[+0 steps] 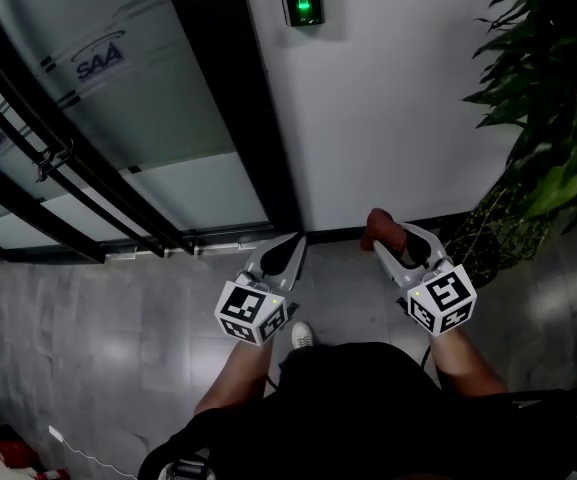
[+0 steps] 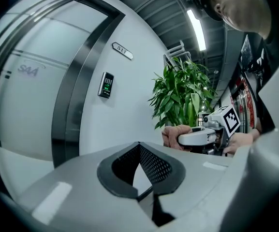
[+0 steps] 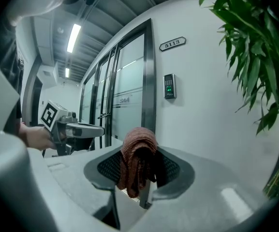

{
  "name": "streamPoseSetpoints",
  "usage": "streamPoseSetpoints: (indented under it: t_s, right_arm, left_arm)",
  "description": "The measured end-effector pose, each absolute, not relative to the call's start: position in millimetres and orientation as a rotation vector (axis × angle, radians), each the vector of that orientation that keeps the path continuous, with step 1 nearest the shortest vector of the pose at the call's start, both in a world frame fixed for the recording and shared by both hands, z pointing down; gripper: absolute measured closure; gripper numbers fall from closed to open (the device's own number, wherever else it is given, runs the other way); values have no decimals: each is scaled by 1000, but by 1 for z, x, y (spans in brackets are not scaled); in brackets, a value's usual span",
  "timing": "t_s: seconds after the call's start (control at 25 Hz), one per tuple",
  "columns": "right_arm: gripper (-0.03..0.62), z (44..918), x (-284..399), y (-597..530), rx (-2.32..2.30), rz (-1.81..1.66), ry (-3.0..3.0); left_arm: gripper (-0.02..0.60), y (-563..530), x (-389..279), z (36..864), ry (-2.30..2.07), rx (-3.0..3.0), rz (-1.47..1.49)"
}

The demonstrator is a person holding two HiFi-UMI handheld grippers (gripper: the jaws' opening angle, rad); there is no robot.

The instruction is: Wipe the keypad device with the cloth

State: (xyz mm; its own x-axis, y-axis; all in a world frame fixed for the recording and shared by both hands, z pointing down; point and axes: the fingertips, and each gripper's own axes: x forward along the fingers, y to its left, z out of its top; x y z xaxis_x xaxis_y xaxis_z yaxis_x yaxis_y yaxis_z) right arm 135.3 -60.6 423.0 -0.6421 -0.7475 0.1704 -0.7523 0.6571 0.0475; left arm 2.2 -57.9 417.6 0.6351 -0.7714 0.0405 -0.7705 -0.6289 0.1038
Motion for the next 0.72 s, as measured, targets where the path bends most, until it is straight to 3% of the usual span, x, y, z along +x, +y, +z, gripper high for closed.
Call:
streamPoseSetpoints:
  t_s: [0.72]
  right_arm:
    - [451, 423, 141, -55, 1253, 59, -2718]
  left_arm:
    - [566, -58, 9, 407, -1305, 2766, 6]
